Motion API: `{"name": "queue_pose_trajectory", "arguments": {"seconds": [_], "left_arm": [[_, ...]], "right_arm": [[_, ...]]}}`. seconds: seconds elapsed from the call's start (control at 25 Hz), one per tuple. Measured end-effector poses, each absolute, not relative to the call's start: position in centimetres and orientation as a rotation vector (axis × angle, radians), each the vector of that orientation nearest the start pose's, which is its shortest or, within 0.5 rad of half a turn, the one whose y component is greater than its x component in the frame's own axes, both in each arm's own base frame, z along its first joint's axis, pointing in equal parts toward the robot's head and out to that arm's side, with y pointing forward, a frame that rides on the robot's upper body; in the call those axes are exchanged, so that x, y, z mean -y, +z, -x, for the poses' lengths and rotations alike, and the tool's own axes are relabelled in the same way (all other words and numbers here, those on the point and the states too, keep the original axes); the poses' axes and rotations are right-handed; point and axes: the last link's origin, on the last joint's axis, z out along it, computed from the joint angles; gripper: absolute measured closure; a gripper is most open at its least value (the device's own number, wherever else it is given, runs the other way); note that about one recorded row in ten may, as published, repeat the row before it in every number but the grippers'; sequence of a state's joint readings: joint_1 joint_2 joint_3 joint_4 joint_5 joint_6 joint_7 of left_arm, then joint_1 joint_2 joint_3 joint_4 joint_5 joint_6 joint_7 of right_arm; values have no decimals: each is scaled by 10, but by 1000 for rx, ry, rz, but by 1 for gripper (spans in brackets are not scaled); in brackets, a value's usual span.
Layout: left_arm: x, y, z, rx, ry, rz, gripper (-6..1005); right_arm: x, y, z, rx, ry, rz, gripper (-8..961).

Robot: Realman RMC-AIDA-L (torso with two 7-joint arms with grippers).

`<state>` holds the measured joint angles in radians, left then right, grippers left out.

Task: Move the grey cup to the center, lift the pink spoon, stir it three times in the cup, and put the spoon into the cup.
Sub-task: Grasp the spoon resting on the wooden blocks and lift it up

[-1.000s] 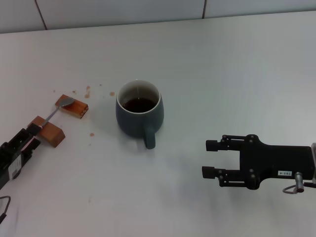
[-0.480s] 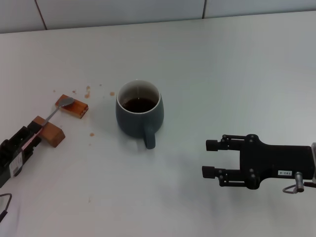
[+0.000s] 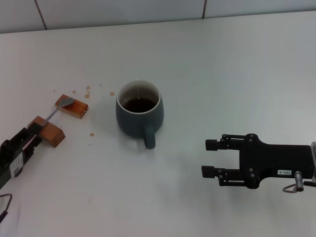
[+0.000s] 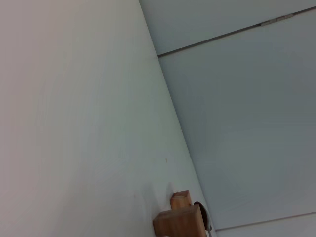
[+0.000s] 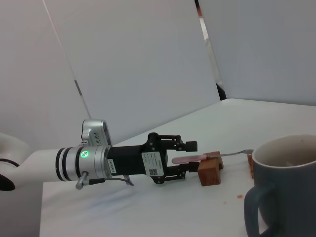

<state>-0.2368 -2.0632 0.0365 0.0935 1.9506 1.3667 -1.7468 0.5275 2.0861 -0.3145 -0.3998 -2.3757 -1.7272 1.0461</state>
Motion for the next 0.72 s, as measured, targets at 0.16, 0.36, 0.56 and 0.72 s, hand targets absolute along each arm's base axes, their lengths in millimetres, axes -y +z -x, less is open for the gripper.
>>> {"name": "queue_pose_trajectory", "arguments": {"seconds": [0.16,0.36,0.56,0.72], "left_arm": [[-225,-26,381,-2523,1765,-1822,557],[-226,-26,381,-2523,1762,-1824,560],[-226,-27,382,-2531,1755,-1823,561],[-226,-27,382,-2540,1749,-1822,563]], "right_arm": [[-268,-35,-287,-573,832,2858,251],[-268,-35,-287,-576,829,2864,251],[-268,-35,-286,-575,829,2866,251],[-268,-35,-286,-576,830,2866,252]]}}
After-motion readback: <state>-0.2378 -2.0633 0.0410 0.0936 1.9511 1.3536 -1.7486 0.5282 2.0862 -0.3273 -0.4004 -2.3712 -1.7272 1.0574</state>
